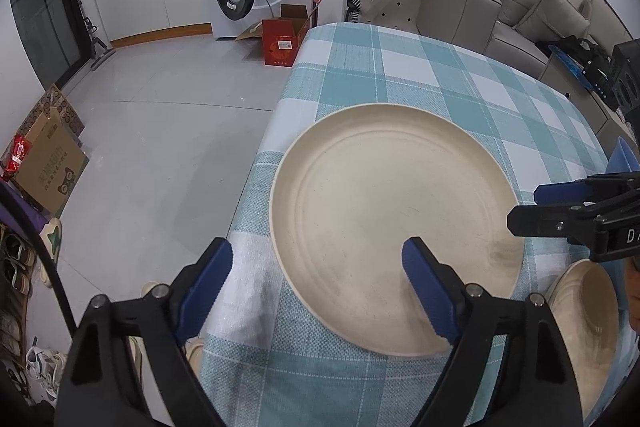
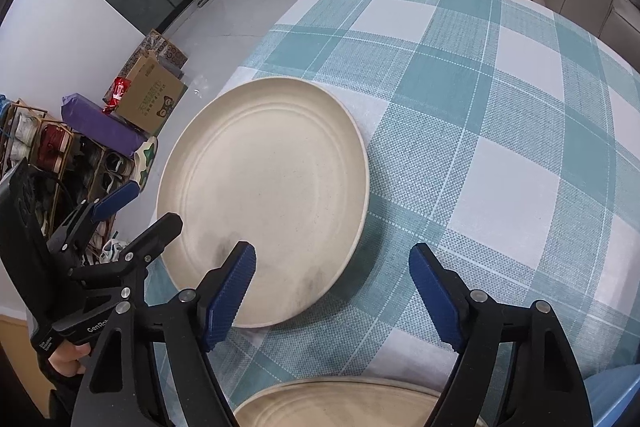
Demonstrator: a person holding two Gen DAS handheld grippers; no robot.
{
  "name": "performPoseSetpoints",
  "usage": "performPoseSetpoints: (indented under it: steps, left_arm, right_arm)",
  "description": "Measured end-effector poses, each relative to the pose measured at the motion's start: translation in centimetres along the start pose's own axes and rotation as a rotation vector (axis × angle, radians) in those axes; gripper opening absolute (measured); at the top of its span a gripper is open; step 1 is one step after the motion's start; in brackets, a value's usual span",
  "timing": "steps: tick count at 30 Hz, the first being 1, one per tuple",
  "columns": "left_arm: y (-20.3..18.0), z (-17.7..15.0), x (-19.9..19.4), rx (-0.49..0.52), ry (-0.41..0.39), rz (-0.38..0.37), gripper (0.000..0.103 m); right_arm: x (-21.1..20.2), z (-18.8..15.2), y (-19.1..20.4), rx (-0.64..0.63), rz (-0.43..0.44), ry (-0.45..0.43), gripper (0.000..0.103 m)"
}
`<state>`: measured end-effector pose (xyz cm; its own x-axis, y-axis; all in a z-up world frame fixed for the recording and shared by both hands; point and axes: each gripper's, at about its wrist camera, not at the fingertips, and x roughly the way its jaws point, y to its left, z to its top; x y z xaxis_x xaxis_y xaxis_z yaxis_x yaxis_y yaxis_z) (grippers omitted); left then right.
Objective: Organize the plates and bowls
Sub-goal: 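Close the left tool on a beige plate rim while the right tool grips another rim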
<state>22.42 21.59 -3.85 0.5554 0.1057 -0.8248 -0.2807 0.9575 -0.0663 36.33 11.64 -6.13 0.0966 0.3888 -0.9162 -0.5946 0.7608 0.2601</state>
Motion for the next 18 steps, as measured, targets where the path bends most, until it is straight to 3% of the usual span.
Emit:
performPoseSetpoints:
  steps: [11, 18]
  left_arm:
    - [-0.2, 0.1, 1.1, 0.008, 0.028, -0.011, 0.060]
    - [0.0, 0.1, 1.2, 0.009, 0.026, 0.003, 0.050]
  right_arm:
    - [1.0, -0.1, 0.3, -0.007, 0.001, 0.015, 0.068]
    - [1.5, 0.0, 0.4, -0.012, -0.004, 0.019, 0.059]
